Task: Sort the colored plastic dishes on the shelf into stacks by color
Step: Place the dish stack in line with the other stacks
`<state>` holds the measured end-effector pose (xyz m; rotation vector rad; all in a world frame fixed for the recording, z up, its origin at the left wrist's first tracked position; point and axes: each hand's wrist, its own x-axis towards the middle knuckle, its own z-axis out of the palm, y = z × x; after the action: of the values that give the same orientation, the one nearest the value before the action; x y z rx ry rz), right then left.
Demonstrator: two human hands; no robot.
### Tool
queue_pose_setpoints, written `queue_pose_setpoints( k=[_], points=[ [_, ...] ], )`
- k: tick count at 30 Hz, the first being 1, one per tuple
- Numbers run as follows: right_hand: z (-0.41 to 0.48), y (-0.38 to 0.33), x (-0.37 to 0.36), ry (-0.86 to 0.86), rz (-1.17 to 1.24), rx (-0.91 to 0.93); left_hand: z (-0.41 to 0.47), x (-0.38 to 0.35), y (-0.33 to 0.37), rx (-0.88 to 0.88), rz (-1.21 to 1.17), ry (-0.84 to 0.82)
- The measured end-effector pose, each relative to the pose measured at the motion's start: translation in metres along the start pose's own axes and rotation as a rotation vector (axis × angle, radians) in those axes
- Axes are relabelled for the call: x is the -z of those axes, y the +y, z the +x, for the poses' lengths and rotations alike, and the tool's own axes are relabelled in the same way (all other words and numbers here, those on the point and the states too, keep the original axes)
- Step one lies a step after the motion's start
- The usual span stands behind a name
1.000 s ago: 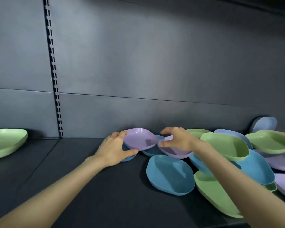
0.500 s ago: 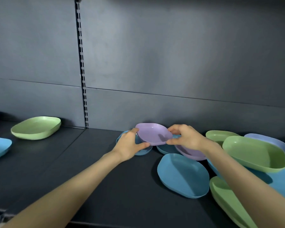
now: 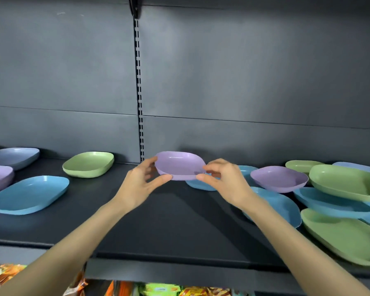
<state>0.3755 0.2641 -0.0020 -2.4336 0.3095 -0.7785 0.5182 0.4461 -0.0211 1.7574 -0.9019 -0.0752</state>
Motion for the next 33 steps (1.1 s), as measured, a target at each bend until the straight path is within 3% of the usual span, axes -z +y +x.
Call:
queue_pose_setpoints(
  k=[9,16,25,33],
  points=[
    [-0.038,-0.032,-0.067,-0.017,0.003,-0.063,-0.036,0.053,-0.045,0.011,0.109,-0.135],
    [-0.052,-0.041,-0.076,-0.027,-0.092,-0.076,-0.043,0.062,-0.056,0.006,0.239,-0.225],
    [-0.057,-0.042,-0.078,-0.02,-0.186,-0.054,-0.043,0.064,-0.06,-0.006,0.23,-0.212],
    [-0.059,-0.042,-0.067,0.034,-0.147,-0.144,-0.035,0.06,-0.051,-0.093,0.226,-0.084]
  ],
)
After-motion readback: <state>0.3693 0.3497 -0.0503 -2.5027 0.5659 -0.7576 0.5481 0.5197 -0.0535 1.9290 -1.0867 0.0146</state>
